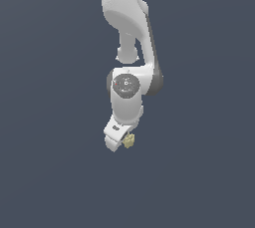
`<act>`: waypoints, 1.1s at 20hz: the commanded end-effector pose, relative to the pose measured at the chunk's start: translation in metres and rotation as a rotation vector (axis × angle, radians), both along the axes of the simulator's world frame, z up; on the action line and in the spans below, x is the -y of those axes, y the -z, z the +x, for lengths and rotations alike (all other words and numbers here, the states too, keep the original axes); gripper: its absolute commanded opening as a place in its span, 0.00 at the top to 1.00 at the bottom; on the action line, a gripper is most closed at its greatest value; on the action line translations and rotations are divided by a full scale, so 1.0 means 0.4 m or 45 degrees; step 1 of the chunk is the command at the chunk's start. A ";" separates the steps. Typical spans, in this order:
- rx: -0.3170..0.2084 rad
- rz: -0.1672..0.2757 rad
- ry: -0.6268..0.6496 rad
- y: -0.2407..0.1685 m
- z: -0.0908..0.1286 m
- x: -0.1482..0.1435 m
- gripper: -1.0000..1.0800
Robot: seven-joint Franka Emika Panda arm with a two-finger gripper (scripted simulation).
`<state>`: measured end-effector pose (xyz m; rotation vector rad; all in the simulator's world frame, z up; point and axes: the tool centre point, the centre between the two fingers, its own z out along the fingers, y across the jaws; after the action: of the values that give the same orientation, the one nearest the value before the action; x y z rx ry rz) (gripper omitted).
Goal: Pick up the object and move it to a goal position.
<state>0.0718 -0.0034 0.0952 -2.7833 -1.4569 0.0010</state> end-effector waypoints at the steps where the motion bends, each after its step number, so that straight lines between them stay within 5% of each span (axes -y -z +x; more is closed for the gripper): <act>1: 0.000 0.000 0.000 0.004 0.000 0.000 0.04; 17: 0.001 0.000 -0.006 0.125 0.001 0.000 0.04; 18: 0.001 0.000 -0.006 0.125 0.001 0.000 1.00; 22: 0.001 0.000 -0.006 0.125 0.001 0.000 1.00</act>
<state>0.0721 -0.0031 0.0449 -2.7794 -1.4640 0.0007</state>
